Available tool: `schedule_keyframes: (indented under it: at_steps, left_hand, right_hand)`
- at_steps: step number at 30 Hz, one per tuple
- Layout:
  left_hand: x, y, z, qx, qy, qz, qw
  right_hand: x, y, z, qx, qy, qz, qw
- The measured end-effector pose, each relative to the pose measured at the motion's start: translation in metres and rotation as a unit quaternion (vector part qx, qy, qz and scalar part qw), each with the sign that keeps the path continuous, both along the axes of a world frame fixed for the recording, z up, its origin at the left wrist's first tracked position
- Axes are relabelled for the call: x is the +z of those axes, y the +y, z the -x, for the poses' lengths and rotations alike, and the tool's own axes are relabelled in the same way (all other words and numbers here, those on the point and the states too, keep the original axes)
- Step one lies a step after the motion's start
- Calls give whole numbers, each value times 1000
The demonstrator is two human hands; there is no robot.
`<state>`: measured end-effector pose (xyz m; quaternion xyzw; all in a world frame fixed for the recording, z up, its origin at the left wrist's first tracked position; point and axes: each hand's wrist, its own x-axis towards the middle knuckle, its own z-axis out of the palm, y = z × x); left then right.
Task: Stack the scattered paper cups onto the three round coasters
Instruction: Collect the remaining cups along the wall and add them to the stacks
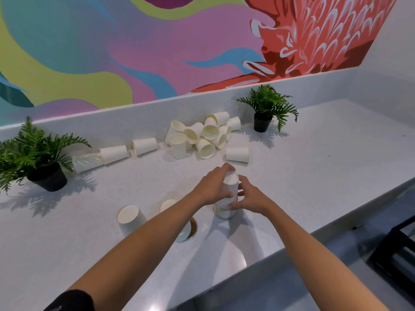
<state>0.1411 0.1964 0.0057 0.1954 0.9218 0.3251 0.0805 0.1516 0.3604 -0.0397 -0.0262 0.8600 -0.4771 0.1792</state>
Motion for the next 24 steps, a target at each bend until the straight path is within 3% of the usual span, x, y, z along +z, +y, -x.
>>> schedule_keyframes:
  at_steps: [10,16,21,24]
  left_hand:
    - [5,-5,2,2,-43,-1,999]
    - [16,-27,14,-30,-93,64,993]
    - [21,-59,39,15,-81,90,993]
    - [20,-73,59,48,-63,106,991]
  right_hand:
    - [10,-8,13,49,38,-92,994]
    - [25,10,51,125,-21,-263,956]
    - [36,15,96,76,49,-294,952]
    - [34,7,119,67,105,-365,923]
